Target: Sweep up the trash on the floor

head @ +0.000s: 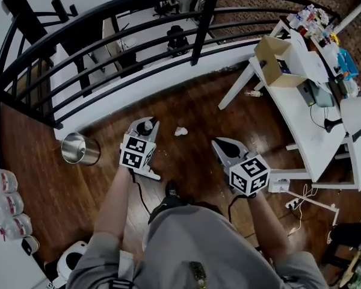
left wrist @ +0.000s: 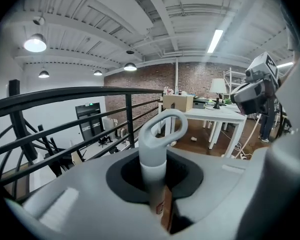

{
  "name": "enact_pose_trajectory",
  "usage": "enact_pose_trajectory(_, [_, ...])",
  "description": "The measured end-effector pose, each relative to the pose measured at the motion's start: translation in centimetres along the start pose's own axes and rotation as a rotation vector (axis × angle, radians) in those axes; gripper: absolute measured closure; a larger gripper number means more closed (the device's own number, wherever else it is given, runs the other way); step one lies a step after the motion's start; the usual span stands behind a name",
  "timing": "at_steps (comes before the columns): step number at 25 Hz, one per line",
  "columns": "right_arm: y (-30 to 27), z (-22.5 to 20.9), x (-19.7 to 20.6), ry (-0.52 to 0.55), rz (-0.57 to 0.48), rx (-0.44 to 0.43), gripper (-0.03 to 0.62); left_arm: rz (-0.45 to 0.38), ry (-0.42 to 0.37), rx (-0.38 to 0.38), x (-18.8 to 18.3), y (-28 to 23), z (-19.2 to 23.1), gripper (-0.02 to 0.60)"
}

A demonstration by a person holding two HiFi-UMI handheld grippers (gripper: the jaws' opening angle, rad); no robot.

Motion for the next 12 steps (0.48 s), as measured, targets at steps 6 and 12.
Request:
enact_pose_trajectory(6, [-0.5, -1.5, -1.0, -0.024, -0.021, 0.045, 0.594, -0.011, -0.026, 0.051, -2.3, -3.5, 0.7, 0.538])
enact_pose_trajectory(12, [-0.2, -3.9, -1.4, -0.039, -0.031, 0.061, 0.594, -0.009, -0.035, 0.061, -4.0, -6.1, 0.5, 0.538])
Point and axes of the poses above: the fingertips, and each gripper's own axes: y backward along the fingers, z to its left, x out of its underside, the point moved 5 cm from there along y, backward along the fingers, and after that the axes turned 10 degrees about x, right-handed, at the moved point
